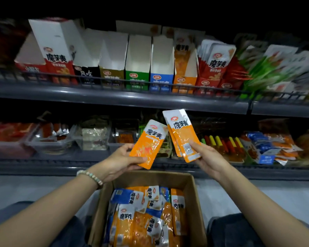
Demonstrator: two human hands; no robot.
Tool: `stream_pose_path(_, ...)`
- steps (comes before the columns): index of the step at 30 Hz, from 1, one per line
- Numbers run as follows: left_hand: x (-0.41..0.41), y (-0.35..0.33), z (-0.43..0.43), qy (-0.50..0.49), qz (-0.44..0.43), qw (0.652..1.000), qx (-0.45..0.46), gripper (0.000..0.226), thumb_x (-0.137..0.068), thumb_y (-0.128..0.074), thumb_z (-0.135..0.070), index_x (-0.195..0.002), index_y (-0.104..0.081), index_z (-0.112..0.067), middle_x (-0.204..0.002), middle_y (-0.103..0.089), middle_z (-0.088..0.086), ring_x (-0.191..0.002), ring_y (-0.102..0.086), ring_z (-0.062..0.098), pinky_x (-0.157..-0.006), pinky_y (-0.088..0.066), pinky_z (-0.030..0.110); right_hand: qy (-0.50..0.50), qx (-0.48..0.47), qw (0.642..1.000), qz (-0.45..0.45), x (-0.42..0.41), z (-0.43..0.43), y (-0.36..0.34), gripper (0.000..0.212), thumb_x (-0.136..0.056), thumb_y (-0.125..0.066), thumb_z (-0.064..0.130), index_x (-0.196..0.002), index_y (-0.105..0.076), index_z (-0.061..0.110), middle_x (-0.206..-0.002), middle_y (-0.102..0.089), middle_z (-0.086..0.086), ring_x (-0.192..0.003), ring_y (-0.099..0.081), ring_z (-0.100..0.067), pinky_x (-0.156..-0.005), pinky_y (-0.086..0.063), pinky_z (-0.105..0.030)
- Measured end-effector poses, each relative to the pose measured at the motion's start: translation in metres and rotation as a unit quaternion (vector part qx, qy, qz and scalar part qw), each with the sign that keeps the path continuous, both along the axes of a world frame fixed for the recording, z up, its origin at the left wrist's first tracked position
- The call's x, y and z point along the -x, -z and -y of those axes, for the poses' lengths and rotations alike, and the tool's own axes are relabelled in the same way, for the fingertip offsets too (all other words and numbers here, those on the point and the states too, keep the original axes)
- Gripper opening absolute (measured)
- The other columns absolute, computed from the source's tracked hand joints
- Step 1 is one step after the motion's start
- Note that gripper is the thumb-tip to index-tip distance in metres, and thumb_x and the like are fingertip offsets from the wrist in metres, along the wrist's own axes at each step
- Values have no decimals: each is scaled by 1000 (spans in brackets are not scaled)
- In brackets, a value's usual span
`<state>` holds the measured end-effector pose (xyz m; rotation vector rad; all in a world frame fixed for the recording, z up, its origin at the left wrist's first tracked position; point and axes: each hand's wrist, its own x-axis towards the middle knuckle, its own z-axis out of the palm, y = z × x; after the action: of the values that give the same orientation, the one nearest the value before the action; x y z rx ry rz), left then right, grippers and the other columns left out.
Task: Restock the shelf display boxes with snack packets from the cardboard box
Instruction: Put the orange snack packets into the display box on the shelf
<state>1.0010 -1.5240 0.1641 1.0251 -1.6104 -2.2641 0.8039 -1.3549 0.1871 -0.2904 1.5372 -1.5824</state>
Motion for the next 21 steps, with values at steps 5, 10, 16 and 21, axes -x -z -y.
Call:
stream_pose_path(5,11,-12,-15,3,-25,1000,-9,49,-75,-70,6,-115,-54,-15,-102,-71,6,-95,-67,19,-77,-53,28,-51,0,999,-19,-29,15,4,30,-86,-63,27,-113,-63,16,-104,-73,-5,-94,-68,-19,-75,-51,-29)
stream_pose_path(10,23,-17,-23,-45,-85,994,-52,43,-77,-68,-29,-117,-59,-18,-107,-73,5,-101,-68,22,-86,-54,37,-63,13,996,-68,-42,28,3,26,-89,-61,28,-112,-64,16,-101,-73,-5,-92,-70,-20,-76,-53,-30)
stream_pose_path(16,32,-13,-24,-95,-80,992,-15,36,-85,-65,-28,-118,-61,-15,-101,-74,6,-91,-72,23,-80,-57,38,-68,2,982,-176,-44,35,-2,20,-92,-57,30,-104,-66,17,-97,-74,-1,-84,-71,-10,-64,-53,-14)
stream_pose_path(21,35,-14,-29,-69,-92,990,-81,24,-95,-52,-30,-112,-61,-16,-101,-74,9,-91,-71,24,-73,-59,35,-86,9,993,-86,-43,39,2,23,-93,-56,28,-110,-63,15,-102,-73,-4,-94,-70,-19,-86,-53,-32)
